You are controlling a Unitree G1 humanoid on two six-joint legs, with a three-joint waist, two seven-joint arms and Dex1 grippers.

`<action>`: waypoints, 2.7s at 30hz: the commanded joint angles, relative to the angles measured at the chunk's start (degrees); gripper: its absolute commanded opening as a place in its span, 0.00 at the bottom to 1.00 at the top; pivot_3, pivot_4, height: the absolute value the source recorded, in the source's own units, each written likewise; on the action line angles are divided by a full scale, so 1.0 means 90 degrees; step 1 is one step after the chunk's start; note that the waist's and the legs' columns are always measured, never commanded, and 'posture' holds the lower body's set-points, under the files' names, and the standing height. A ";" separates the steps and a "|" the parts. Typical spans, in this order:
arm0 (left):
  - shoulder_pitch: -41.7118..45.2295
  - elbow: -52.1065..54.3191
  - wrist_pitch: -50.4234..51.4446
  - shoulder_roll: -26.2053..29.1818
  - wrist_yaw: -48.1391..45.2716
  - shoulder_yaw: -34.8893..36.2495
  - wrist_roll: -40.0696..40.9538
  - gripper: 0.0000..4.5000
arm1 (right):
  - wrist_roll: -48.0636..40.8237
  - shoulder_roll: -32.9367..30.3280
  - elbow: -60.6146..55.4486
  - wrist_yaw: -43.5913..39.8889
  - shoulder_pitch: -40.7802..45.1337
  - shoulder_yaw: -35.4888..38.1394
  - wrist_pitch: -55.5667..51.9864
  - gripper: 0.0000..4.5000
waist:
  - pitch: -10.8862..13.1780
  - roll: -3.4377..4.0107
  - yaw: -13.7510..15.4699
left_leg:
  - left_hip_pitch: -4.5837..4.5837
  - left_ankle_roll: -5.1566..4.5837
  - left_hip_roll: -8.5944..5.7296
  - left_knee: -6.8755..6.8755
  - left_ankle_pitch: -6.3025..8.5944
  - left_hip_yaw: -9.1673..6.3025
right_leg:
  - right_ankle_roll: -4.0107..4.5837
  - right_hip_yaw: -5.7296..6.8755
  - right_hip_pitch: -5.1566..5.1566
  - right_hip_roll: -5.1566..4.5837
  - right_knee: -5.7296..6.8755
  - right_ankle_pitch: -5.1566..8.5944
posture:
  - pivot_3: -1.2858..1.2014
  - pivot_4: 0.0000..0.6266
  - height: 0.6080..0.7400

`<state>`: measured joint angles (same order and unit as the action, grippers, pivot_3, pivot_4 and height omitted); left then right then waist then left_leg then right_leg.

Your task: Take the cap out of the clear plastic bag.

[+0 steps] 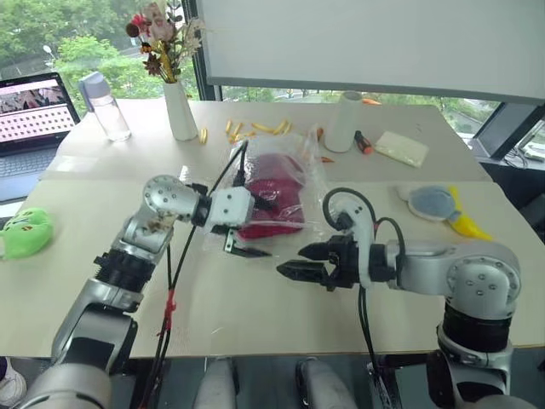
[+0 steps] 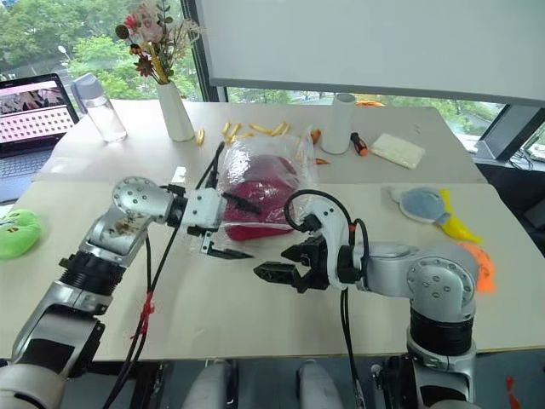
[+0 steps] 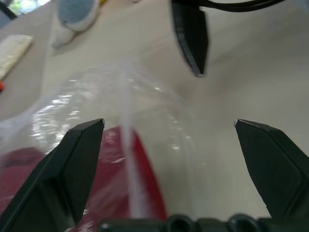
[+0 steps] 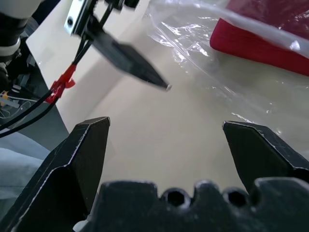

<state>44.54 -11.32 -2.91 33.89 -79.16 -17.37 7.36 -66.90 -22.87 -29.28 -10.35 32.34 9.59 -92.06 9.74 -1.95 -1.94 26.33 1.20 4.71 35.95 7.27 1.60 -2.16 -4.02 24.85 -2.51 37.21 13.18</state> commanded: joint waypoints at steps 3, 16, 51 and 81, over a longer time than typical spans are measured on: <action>0.0214 -0.0378 -0.1079 -0.0379 0.1429 -0.0201 -0.1261 0.99 | -0.0689 -0.0311 -0.0063 -0.0182 0.0013 0.0037 -0.0049 1.00 | -0.0001 0.0000 0.0018 | -0.0002 0.0000 -0.0001 0.0000 0.0000 0.0000 | -0.0001 0.0000 -0.0004 0.0000 -0.0003 0.0000 | 0.52 0.24 0.92; 0.0276 -0.1043 -0.2220 -0.0770 0.2581 -0.0551 -0.2366 0.99 | -0.3054 -0.1676 0.0223 0.0932 -0.0361 -0.0545 0.0876 1.00 | -0.0001 -0.0001 0.0064 | -0.0004 -0.0004 -0.0002 -0.0002 0.0002 0.0000 | -0.0001 -0.0005 -0.0005 0.0000 -0.0006 0.0000 | 0.52 0.24 0.92; 0.1666 -0.2021 -0.1614 -0.1577 0.2989 -0.0079 -0.1872 0.00 | -0.4129 -0.0590 0.2550 0.4181 0.0046 -0.2122 0.4397 1.00 | -0.0001 -0.0002 0.0085 | -0.0003 -0.0006 -0.0003 0.0003 0.0002 -0.0003 | -0.0005 -0.0004 -0.0011 0.0002 -0.0008 -0.0003 | 0.52 0.24 0.92; 0.1376 -0.1660 -0.1428 -0.1584 0.2687 -0.0175 -0.1890 0.00 | -0.1538 0.1746 0.4245 0.3352 0.0263 -0.0107 0.4511 0.01 | -0.0003 0.0001 0.0091 | -0.0003 -0.0007 -0.0005 0.0000 0.0002 -0.0004 | -0.0010 -0.0002 -0.0013 0.0001 -0.0009 -0.0006 | 0.52 0.24 0.92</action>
<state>57.06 -27.79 -14.93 19.95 -54.71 -19.01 -10.82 -80.17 -7.17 10.22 18.86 34.15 6.85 -50.52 9.71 -1.94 -1.11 26.28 1.14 4.67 35.96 7.28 1.56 -2.25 -4.04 24.71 -2.50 37.13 13.13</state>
